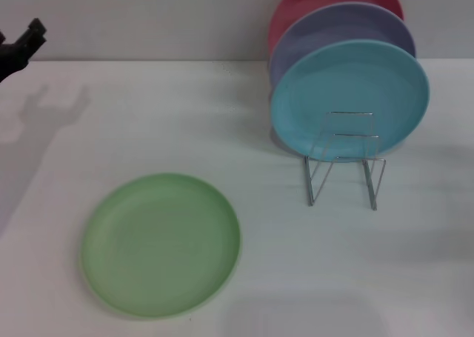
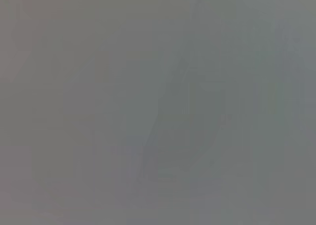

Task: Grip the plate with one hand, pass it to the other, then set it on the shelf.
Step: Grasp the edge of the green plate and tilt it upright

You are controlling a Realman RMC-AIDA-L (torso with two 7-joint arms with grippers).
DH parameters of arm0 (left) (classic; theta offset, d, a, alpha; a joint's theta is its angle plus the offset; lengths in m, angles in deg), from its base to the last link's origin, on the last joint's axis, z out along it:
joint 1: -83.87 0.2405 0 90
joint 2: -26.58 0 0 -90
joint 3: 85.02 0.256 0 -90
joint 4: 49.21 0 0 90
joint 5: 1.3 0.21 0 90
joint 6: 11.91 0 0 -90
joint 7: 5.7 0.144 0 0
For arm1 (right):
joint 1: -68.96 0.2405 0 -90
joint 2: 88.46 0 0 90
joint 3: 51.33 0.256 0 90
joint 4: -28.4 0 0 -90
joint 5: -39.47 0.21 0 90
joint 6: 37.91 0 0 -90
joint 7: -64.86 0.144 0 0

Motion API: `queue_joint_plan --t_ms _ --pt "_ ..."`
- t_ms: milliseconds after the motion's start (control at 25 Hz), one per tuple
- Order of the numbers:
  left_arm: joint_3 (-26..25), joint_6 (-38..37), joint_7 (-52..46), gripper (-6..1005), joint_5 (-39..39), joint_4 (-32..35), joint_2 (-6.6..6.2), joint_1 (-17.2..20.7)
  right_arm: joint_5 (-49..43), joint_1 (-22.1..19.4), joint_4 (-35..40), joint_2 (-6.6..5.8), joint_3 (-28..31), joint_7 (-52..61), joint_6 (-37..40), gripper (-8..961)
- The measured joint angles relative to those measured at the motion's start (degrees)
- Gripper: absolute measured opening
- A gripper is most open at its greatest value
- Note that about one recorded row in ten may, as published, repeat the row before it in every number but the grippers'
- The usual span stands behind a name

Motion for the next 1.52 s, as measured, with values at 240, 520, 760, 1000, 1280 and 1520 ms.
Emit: queue_joint_plan --t_ms 240,520,760,1000,1280,1520 --pt "-9.9 1.3 14.7 862 1.7 0.1 1.81 -1.7 0.0 0.2 0.3 0.0 0.0 0.0 -0.2 721" --pt "-25.2 4.0 41.4 862 1.7 -11.0 4.47 2.1 0.1 0.3 0.5 0.0 0.4 0.0 -0.2 722" --pt "-41.4 29.3 61.0 862 3.6 -40.4 6.1 13.5 0.2 0.7 0.5 0.0 0.7 0.0 -0.4 722" --pt "-51.3 56.8 62.2 862 9.4 -59.9 9.02 20.1 0.2 0.9 0.6 0.0 0.7 0.0 -0.5 722" --pt "-63.0 94.1 61.7 861 12.3 -77.4 11.55 21.4 0.2 1.6 0.8 -0.13 0.7 0.0 -0.6 722" --pt "-68.3 115.0 58.8 861 12.3 -84.1 11.6 19.9 0.2 2.3 0.8 -0.53 0.7 0.0 -1.9 722"
